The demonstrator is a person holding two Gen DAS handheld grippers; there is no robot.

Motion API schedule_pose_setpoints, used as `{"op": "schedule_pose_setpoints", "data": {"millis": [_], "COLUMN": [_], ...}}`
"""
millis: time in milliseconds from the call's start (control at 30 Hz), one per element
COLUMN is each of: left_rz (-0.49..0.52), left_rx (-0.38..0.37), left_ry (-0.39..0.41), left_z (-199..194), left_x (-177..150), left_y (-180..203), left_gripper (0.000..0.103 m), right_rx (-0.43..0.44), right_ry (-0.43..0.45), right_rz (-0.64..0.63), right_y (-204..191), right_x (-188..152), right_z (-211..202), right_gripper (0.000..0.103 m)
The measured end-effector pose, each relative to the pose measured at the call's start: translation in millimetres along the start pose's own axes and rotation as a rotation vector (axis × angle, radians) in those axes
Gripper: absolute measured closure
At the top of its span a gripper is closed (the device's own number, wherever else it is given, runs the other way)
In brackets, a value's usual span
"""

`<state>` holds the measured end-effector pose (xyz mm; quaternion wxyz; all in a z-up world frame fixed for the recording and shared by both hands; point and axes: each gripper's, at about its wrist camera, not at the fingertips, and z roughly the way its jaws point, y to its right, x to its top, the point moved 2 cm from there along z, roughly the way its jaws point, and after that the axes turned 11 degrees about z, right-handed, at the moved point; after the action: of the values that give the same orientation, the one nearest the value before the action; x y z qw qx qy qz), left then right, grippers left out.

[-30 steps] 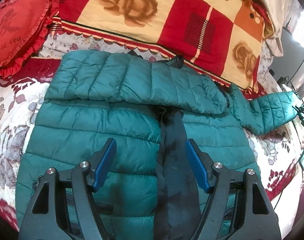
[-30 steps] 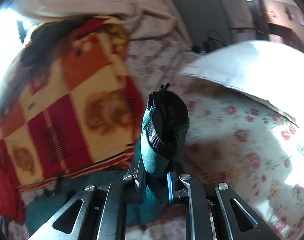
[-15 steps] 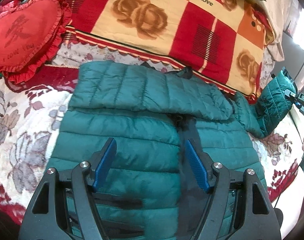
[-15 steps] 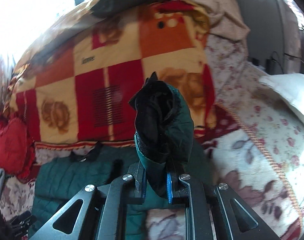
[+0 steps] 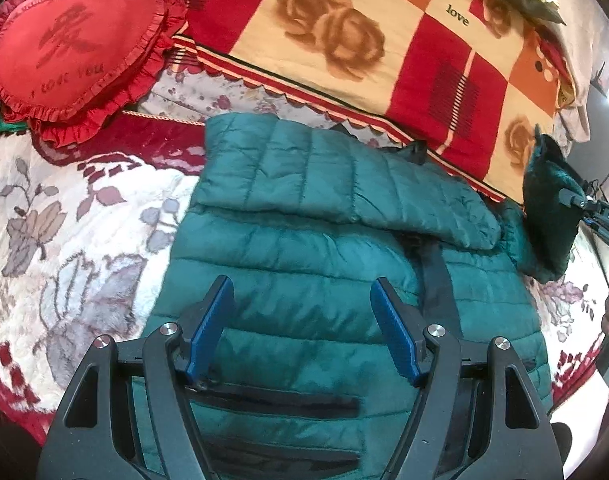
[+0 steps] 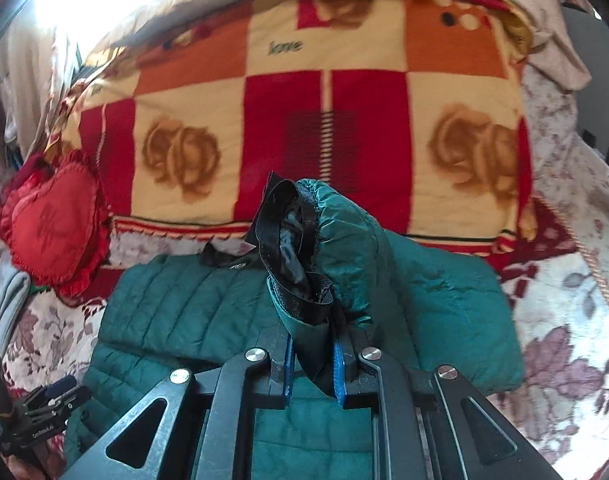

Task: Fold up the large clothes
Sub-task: 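Carry the held teal sleeve across the jacket body with the right gripper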

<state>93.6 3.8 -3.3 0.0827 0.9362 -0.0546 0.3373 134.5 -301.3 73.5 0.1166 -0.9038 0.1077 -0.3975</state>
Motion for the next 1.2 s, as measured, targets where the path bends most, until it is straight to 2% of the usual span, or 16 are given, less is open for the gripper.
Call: {"op": "schedule_pose_setpoints", "data": {"millis": [500,833,1200], "left_rz": [-0.045,-0.099,-0.141], "left_rx": [0.062,0.076,0.073], "left_ry": [0.027,0.024,0.013], "left_z": [-2,-1,6], "left_x": [24,18,13], "left_y": [-55,-88,-102], "left_gripper": [0.031,0.031,0.031], "right_rx": [0.113,0.192,0.257], "right_ry": [-0.102,-0.157,-0.242], "right_rz": [-0.074,-0.095,-0.093], "right_y": [-100,-159,-208], "right_x": [-16,-23,-39], "right_z": [51,78,120], "right_gripper": [0.089,0.089,0.089]}}
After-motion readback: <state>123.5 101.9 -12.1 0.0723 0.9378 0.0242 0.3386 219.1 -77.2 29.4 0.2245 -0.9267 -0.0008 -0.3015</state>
